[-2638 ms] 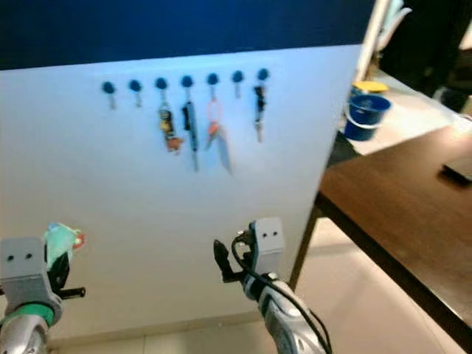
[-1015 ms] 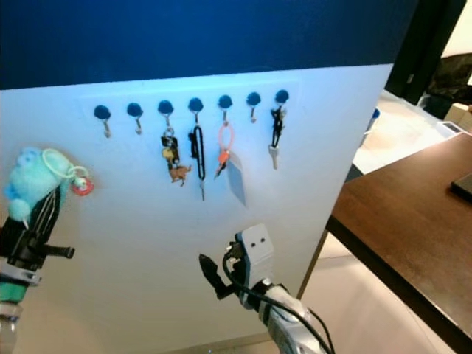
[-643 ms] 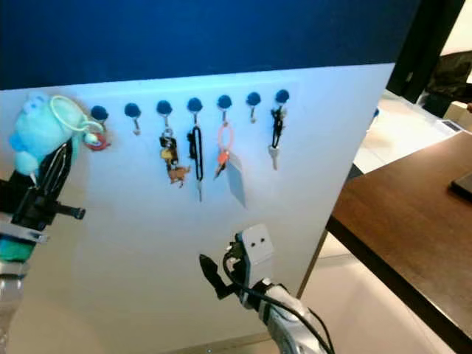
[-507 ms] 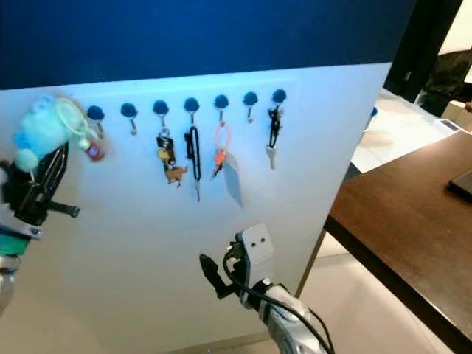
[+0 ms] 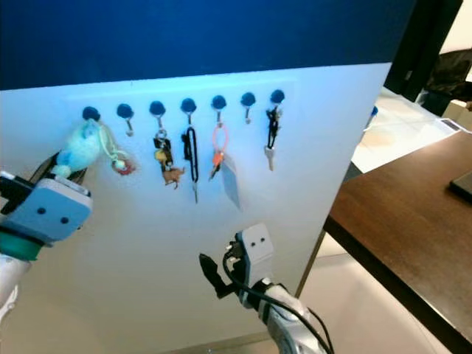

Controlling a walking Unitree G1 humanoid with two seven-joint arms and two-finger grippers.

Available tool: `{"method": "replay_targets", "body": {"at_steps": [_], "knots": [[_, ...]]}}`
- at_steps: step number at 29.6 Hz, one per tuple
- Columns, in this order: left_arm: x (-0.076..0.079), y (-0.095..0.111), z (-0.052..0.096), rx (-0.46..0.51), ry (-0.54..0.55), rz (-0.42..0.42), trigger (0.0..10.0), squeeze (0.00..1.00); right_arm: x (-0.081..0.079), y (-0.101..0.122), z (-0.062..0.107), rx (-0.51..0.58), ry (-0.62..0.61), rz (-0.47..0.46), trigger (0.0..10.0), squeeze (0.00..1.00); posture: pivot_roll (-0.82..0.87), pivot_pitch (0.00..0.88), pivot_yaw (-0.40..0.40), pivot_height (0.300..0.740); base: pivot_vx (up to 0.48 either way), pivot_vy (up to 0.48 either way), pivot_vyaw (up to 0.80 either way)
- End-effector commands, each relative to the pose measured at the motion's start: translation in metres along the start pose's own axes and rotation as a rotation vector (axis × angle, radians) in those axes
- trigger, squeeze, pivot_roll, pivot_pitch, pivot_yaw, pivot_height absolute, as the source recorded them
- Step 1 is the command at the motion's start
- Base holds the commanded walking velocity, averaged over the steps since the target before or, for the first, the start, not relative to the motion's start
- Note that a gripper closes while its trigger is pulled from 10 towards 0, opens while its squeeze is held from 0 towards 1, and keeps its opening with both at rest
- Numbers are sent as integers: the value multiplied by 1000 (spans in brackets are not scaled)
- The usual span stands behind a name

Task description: Hang keys on a hook

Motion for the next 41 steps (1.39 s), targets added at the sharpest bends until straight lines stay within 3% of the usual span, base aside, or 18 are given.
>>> {"method": "replay_targets", "body": {"at_steps": [1,6,14,22,27,32,33,34,35,36,38,40,41], "knots": [[7,-9,1,-39,-35,-45,10000,0,0,-2,-1,-6,-4,1,10000,0,-198,63,114,740,0,0,0],[-4,-14,-1,-64,13,-127,10000,0,0,-2,-1,-4,-7,-2,10000,0,-198,62,118,740,0,0,0],[0,-35,12,-165,-41,-229,10000,0,-1,-3,-1,-4,-7,-3,10000,0,-196,62,119,740,0,0,0],[17,-52,26,-242,-123,-248,10000,0,-1,-3,-1,-5,-6,-3,10000,0,-196,62,119,740,0,0,0],[-1,-49,17,-260,-53,-266,10000,0,-1,-2,-2,-3,-3,-2,10000,0,-193,62,114,740,0,0,0],[-4,-44,12,-249,-55,-234,10000,0,-1,-2,-2,-3,-2,-2,10000,0,-193,62,114,740,0,0,0],[5,-27,6,-184,-101,-81,10000,0,-1,-2,-2,-3,-2,-3,10000,0,-193,62,114,740,0,0,0],[8,0,-1,-58,-123,40,10000,0,-1,-2,-2,-3,-2,-3,10000,0,-193,62,114,740,0,0,0],[8,0,-1,-58,-123,40,10000,0,-1,-2,-2,-3,-2,-3,10000,0,-193,62,114,740,0,0,0],[4,26,-4,75,-119,104,10000,0,-1,-3,-2,-4,-2,-3,10000,0,-192,63,115,740,0,0,0],[4,26,-4,75,-119,104,10000,0,-1,-3,-2,-4,-2,-3,10000,0,-192,63,115,740,0,0,0],[-2,59,-6,248,-94,85,10000,0,-1,-3,-2,-5,-3,-4,10000,0,-192,63,115,740,0,0,0],[-2,59,-6,248,-94,85,10000,0,-1,-3,-2,-5,-3,-4,10000,0,-192,63,115,740,0,0,0]]}}
Point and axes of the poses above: a point about 5 cm out from each wrist's last joint towards the gripper, its own z axis pointing back from the gripper into the wrist, its own y axis along the axis of the wrist's last joint, x = y × z, the point moved 6 cm from there along -z, pointing out of the wrist towards the gripper, and after that the axes turned 8 degrees about z, right-handed, at the moved point
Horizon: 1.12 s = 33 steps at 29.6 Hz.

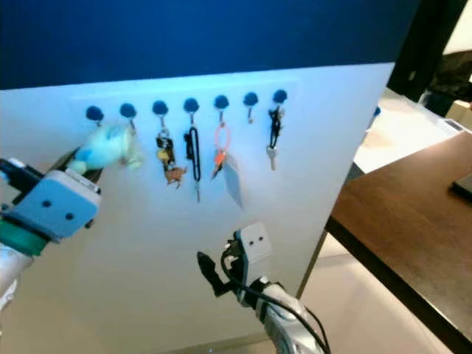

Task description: Hang keys on a hook

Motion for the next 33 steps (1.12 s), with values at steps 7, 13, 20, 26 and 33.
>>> {"method": "replay_targets", "body": {"at_steps": [7,13,20,26,33], "knots": [[-5,22,-11,120,46,-157,10000,0,0,-5,0,-16,-6,0,10000,0,-196,61,119,740,0,0,0],[-12,2,-23,55,81,-392,10000,0,1,-4,-2,-11,-7,1,10000,0,-199,57,121,740,0,0,0],[-16,-10,-24,55,98,-550,10000,0,0,-2,-3,-6,-7,2,10000,0,-202,57,123,740,0,0,0],[-19,-36,-6,-1,103,-728,10000,0,2,-3,-1,-8,-14,4,10000,0,-203,60,127,740,0,0,0],[-12,-55,6,-51,79,-804,10000,0,1,-3,-1,-8,-12,4,10000,0,-203,62,124,740,0,0,0]]}}
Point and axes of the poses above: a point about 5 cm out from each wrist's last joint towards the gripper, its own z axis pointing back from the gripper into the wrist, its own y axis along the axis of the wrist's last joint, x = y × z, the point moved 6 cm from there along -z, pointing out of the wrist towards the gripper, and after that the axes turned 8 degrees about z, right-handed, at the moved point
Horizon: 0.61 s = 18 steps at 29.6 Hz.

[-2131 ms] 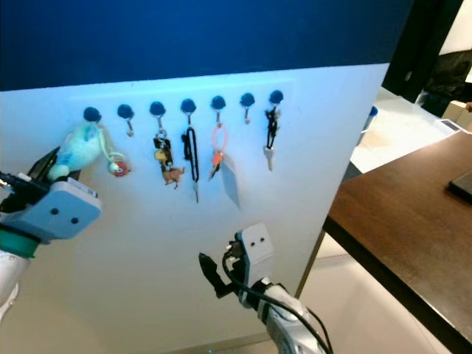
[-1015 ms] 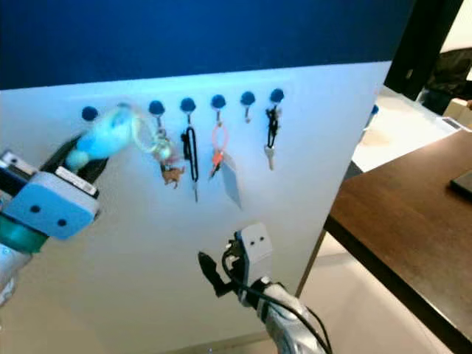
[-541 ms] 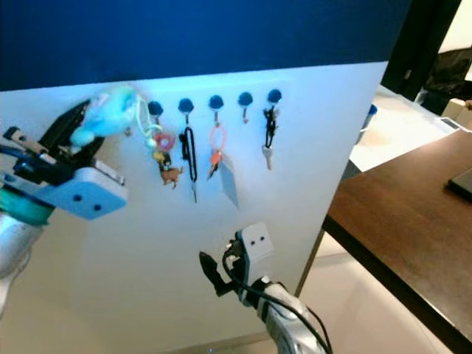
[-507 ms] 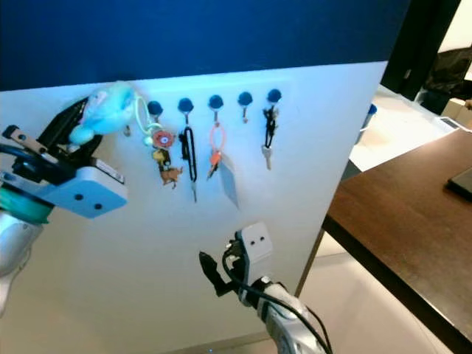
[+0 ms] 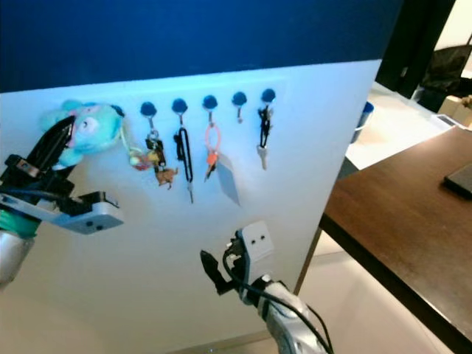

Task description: Hang keys on a hook

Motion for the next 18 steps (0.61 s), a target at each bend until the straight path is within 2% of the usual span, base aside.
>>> {"method": "replay_targets", "body": {"at_steps": [1,4,5,6,8,11,13,14,16,18], "knots": [[9,-8,5,-36,-36,-40,10000,0,-2,-4,0,-8,3,-3,10000,0,-203,62,124,740,0,0,0],[13,-13,8,-63,-38,-50,10000,0,-3,-4,0,-7,4,-2,10000,0,-207,62,123,740,0,0,0],[15,-23,11,-109,-37,-64,10000,0,-3,-3,0,-7,5,-1,10000,0,-207,62,123,740,0,0,0],[15,-23,11,-109,-37,-64,10000,0,-3,-3,0,-7,5,-1,10000,0,-207,62,123,740,0,0,0],[18,-41,19,-185,-47,-95,10000,0,-3,-4,0,-7,4,0,10000,0,-209,61,125,740,0,0,0],[18,-50,22,-217,-46,-115,10000,0,-3,-4,0,-8,4,0,10000,0,-209,61,125,740,0,0,0],[10,-61,26,-258,-13,-153,10000,0,-3,-4,1,-8,4,0,10000,0,-211,60,124,740,0,0,0],[10,-61,26,-258,-13,-153,10000,0,-3,-4,1,-8,4,0,10000,0,-211,60,124,740,0,0,0],[0,-66,27,-278,26,-180,10000,0,-2,-4,1,-8,4,0,10000,0,-211,60,124,740,0,0,0],[0,-66,27,-278,26,-180,10000,0,-2,-4,1,-8,4,0,10000,0,-211,60,124,740,0,0,0]]}}
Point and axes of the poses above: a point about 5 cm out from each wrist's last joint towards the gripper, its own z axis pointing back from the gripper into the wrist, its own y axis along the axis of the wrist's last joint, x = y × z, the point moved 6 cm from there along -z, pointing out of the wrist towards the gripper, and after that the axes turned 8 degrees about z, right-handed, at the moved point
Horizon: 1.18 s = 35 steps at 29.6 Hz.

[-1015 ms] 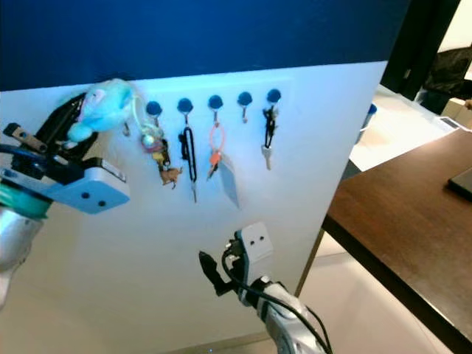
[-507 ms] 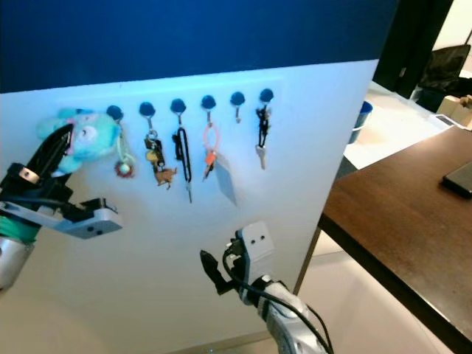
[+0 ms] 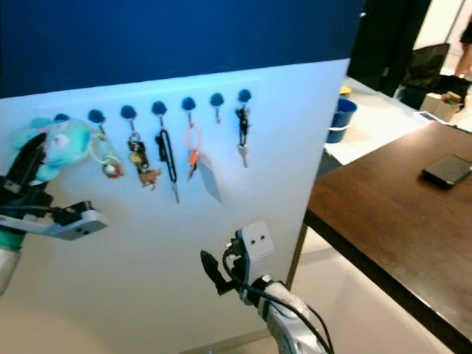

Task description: Hang keys on a hook

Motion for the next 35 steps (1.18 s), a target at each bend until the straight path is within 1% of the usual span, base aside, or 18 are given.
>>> {"method": "replay_targets", "body": {"at_steps": [1,3,6,9,10,12,14,16,17,18,22,23,24,26,27,30,32,35], "knots": [[-6,-35,5,-130,24,-74,10000,0,-4,-4,1,-6,7,-6,10000,0,-211,60,124,740,0,0,0],[-15,-48,7,-168,56,-119,10000,0,-4,-4,1,-6,10,-6,10000,0,-209,56,121,740,0,0,0],[-12,-56,10,-192,35,-131,10000,0,-4,-4,0,-6,12,-5,10000,0,-209,56,121,740,0,0,0],[-8,-58,13,-203,15,-105,10000,0,-5,-4,0,-6,13,-6,10000,0,-209,56,121,740,0,0,0],[-4,-58,14,-214,0,-48,10000,0,-5,-4,0,-6,13,-6,10000,0,-209,56,121,740,0,0,0],[14,-44,18,-230,-33,393,10000,0,-6,-4,0,-7,16,-6,10000,0,-203,63,118,740,0,0,0],[14,-44,18,-230,-33,393,10000,0,-6,-4,0,-7,16,-6,10000,0,-203,63,118,740,0,0,0],[11,-8,16,-101,-31,727,10000,0,-6,-4,0,-6,15,-4,10000,0,-203,63,118,740,0,0,0],[11,-8,16,-101,-31,727,10000,0,-6,-4,0,-6,15,-4,10000,0,-203,63,118,740,0,0,0],[8,0,16,-76,-27,794,10000,0,-5,-4,0,-6,14,-2,10000,0,-202,66,120,740,0,0,0],[8,3,17,-72,-36,803,10000,0,-5,-4,1,-6,13,-2,10000,0,-202,66,120,740,0,0,0],[13,-3,19,-104,-59,688,10000,0,-4,-4,1,-6,11,-2,10000,0,-201,68,120,740,0,0,0],[13,-3,19,-104,-59,688,10000,0,-4,-4,1,-6,11,-2,10000,0,-201,68,120,740,0,0,0],[19,-18,23,-169,-88,483,10000,0,-4,-5,1,-7,11,-3,10000,0,-201,68,120,740,0,0,0],[20,-24,25,-198,-97,423,10000,0,-4,-5,1,-6,10,-3,10000,0,-201,68,120,740,0,0,0],[18,-33,27,-231,-95,372,10000,0,-4,-5,1,-6,10,-4,10000,0,-200,67,122,740,0,0,0],[9,-46,28,-264,-61,278,10000,0,-5,-4,1,-5,10,-4,10000,0,-200,67,122,740,0,0,0],[2,-54,28,-279,-36,223,10000,0,-5,-4,1,-4,11,-4,10000,0,-200,67,122,740,0,0,0]]}}
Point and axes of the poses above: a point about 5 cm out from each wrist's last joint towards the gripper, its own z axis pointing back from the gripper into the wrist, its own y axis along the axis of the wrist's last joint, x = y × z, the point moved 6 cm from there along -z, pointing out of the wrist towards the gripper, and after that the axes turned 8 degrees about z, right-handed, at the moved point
